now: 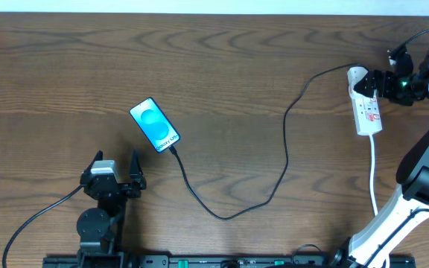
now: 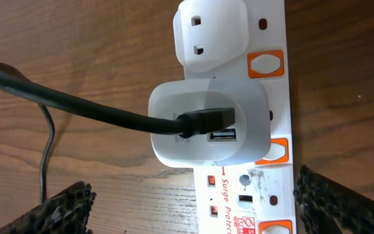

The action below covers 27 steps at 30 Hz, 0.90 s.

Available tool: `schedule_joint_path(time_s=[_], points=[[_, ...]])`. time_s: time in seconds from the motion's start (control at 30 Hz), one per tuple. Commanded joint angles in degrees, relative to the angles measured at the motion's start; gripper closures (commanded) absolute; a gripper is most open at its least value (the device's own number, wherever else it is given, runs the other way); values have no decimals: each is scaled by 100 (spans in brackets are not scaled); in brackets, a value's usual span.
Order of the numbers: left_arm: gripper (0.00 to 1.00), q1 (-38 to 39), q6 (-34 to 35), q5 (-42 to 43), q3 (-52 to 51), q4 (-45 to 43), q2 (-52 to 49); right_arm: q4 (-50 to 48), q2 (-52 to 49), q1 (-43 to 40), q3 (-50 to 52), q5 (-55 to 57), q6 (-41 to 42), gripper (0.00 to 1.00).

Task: Plug charger to phone and switch on socket
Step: 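Lower the right gripper onto the power strip's orange switch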

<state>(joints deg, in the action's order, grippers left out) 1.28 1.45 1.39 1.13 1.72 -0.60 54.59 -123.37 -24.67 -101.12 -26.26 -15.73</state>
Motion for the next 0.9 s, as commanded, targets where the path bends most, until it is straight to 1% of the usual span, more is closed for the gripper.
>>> schedule_joint_path(time_s=[0.0, 0.07, 0.3, 0.5, 0.87], points=[[21, -24, -37, -57, -90, 238, 37, -46, -52, 50, 111, -131, -107, 3], [21, -24, -37, -57, -90, 236, 37, -131, -52, 57, 203, -131, -107, 1], [21, -24, -37, -57, -90, 238, 37, -291, -52, 79, 481, -114, -129, 1], [21, -24, -37, -57, -90, 236, 37, -415, -52, 76, 487, -111, -127, 2], [21, -24, -37, -57, -90, 236, 37, -688, -52, 76, 492, -114, -101, 1]])
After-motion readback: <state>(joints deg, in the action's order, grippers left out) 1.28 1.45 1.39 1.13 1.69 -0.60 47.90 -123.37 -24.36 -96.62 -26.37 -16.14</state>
